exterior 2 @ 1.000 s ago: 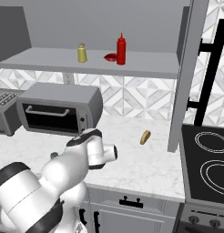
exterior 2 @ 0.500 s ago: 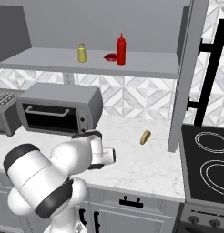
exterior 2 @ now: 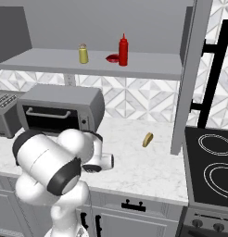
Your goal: Put the shaker and condiment bottle from the counter next to their counterparts in the cabinet.
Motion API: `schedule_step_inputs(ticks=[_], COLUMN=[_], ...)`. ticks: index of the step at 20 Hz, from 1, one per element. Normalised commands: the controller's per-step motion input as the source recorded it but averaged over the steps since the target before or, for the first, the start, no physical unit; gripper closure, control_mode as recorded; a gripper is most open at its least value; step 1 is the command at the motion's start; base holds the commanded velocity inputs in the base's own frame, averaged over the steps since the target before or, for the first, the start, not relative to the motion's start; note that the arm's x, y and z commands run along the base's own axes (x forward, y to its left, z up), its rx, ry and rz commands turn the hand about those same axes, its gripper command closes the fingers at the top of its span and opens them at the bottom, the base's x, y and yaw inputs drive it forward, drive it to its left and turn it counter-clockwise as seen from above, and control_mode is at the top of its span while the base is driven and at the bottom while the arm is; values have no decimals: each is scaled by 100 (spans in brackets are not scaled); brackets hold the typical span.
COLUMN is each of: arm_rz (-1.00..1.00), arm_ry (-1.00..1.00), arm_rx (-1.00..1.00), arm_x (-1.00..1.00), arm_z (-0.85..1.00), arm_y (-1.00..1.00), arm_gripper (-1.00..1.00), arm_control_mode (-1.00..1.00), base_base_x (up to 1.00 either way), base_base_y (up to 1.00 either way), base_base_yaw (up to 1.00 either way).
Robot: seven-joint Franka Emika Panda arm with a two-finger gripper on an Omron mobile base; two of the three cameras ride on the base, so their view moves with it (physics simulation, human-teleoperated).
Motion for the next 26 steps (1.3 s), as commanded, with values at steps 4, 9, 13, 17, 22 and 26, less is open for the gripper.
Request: schedule_step_inputs(ticks=[4,9,13,17,22,26], arm_rz=[-9,-5,4,10,4,-4], arm_ry=[9,8,5,1,11,26], arm_rx=[2,3,2,7,9,13], arm_x=[-17,-35,-86,-100,-94,-59], arm_z=[-35,-44,-91,-100,-92,-68], arm_y=[45,35,13,15,36,68], arm_gripper=[-100,-100,-100,-100,-100,-100], arm_control_mode=[-100,-100,-100,-100,-100,-100], base_base_x=[0,0,0,0,0,0], base_base_y=[0,0,0,0,0,0], base_base_yaw=[0,0,0,0,0,0])
